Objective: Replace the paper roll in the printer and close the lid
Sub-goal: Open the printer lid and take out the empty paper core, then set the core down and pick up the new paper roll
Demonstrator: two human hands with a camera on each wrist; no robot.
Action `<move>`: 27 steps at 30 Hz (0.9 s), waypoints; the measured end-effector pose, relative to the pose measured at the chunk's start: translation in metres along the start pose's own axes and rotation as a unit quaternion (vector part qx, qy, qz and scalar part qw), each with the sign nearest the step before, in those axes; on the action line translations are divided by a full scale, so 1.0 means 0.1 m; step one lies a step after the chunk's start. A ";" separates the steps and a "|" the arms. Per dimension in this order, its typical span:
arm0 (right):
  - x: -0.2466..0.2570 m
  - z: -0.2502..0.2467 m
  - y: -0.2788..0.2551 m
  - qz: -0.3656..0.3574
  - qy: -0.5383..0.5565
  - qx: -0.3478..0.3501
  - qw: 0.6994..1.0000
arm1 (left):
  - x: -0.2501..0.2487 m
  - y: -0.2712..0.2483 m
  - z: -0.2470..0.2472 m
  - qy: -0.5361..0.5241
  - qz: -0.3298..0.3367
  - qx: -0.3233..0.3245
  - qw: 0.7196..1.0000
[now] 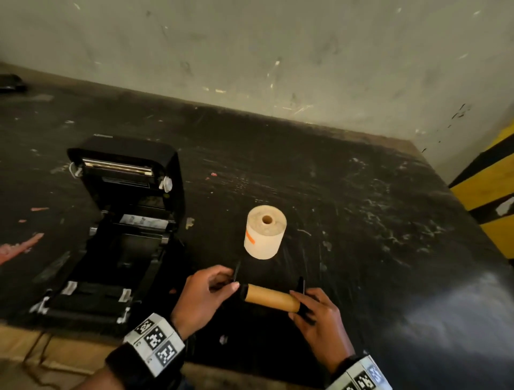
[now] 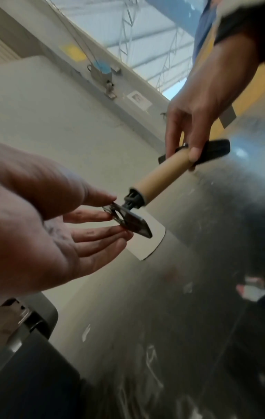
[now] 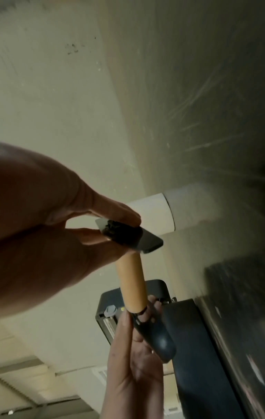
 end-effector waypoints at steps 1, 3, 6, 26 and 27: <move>-0.06 -0.02 0.00 0.011 0.005 -0.011 1.000 | 0.05 0.07 -0.02 0.024 -0.004 -0.015 1.000; -0.15 -0.08 -0.02 0.024 0.014 -0.030 0.999 | 0.15 0.28 -0.01 0.104 -0.015 -0.040 0.994; -0.21 -0.10 -0.02 0.029 0.009 -0.029 0.999 | 0.25 0.60 0.03 0.259 -0.047 -0.070 0.962; -0.16 -0.02 0.17 -0.010 -0.019 0.029 0.999 | -0.32 0.12 0.80 0.356 0.177 0.133 0.908; -0.15 0.02 0.19 -0.013 -0.019 0.043 0.999 | -0.31 0.10 0.80 0.391 0.185 0.117 0.894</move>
Point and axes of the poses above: each hand's wrist, its own y-axis towards the middle knuckle, its own z-axis out of the palm, x = y × z, the point moved 9 cm from there along y, towards the middle knuckle, and after that the axes turned 14 degrees about -z, right-handed, at the moved point
